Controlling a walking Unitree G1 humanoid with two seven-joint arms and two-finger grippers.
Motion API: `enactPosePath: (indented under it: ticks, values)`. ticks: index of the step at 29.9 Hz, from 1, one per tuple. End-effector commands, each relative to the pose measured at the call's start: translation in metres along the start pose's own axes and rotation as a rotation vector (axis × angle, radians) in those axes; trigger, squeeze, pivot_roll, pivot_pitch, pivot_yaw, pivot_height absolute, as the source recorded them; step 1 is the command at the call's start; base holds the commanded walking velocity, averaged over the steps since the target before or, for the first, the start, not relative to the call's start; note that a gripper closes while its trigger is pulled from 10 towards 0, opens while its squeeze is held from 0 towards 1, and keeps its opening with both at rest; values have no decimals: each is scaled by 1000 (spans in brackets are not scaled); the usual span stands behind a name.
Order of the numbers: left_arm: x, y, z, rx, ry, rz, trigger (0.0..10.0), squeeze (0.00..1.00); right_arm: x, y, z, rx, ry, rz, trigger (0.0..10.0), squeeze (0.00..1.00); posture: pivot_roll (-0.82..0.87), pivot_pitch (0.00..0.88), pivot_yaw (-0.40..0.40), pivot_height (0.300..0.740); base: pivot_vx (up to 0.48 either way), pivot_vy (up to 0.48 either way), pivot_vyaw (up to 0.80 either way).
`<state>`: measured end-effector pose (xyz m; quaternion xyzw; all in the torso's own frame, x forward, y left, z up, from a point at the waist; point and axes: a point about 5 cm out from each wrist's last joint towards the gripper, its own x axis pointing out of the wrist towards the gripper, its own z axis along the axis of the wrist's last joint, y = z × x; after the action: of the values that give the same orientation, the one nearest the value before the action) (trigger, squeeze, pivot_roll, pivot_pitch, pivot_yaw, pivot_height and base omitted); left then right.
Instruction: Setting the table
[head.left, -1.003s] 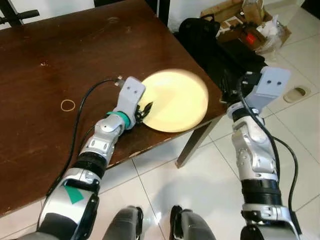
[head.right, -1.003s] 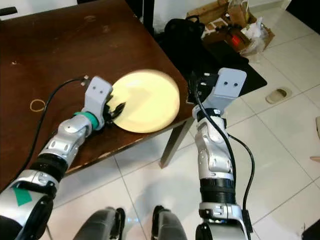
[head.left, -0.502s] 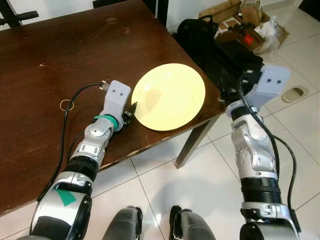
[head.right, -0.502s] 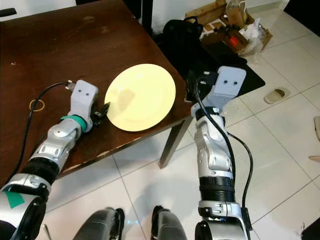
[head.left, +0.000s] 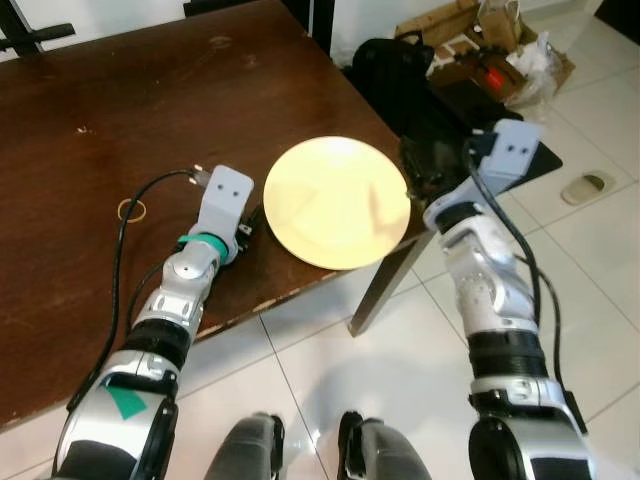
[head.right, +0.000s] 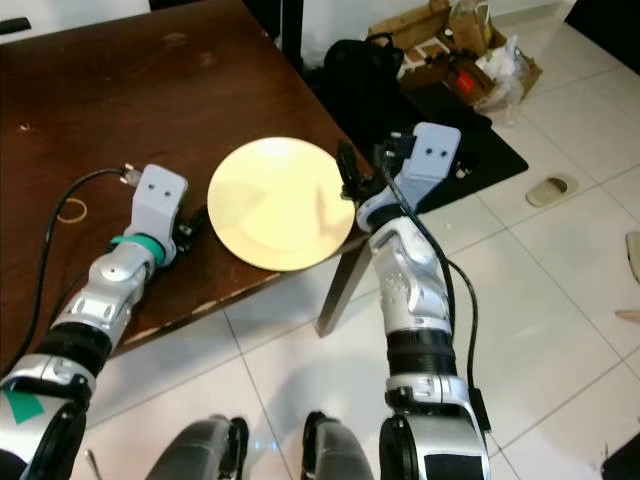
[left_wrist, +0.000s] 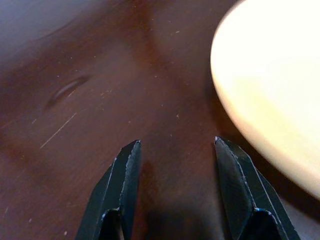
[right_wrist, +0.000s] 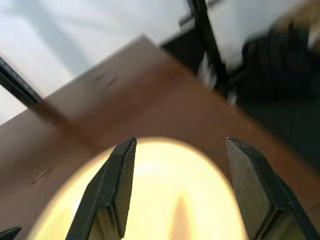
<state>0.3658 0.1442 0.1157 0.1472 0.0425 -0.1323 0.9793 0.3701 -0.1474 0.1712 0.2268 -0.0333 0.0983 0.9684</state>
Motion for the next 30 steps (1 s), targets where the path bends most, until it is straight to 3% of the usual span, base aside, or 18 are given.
enactPosePath:
  ticks: [1,4,6,7,9,10,14,17,18,19,23,27,30]
  values:
    - [-11,-10,-35,3,147,-40,10000,0,-1,-3,-9,35,38,-8,10000,0,186,132,31,740,0,0,0]
    - [-10,-3,-28,14,102,11,10000,0,2,1,-4,49,17,10,10000,0,189,134,30,740,0,0,0]
    - [-8,23,3,-48,-75,195,10000,0,0,0,9,65,-45,26,10000,0,185,139,32,740,0,0,0]
    - [-8,23,3,-48,-75,195,10000,0,0,0,9,65,-45,26,10000,0,185,139,32,740,0,0,0]
    - [-9,37,33,-98,-229,247,10000,0,-3,-3,17,76,-91,28,10000,0,189,143,33,740,0,0,0]
    - [-7,33,64,-121,-352,150,10000,0,-6,-9,25,77,-136,14,10000,0,189,144,35,740,0,0,0]
    - [-6,30,76,-127,-393,98,10000,0,-7,-12,29,76,-153,8,10000,0,189,144,35,740,0,0,0]
    - [-3,15,92,-141,-429,-13,10000,0,-8,-19,35,22,-183,-26,10000,0,184,145,40,740,0,0,0]
    - [2,-14,104,-147,-447,-198,10000,0,-14,-27,47,-28,-233,-81,10000,67,179,145,41,740,0,0,0]
    - [3,-24,105,-146,-445,-257,10000,0,-17,-32,52,-59,-256,-119,10000,1000,172,145,47,740,0,0,0]
    - [4,-33,104,-131,-433,-303,10000,0,-20,-35,55,-79,-270,-144,10000,1000,172,145,47,740,0,0,0]
    - [6,-53,84,-96,-345,-383,10000,0,-33,-44,69,-87,-336,-199,10000,1000,149,149,65,740,0,0,0]
    - [5,-55,75,-72,-314,-386,10000,0,-37,-46,71,-76,-347,-200,10000,1000,147,150,68,740,0,0,0]
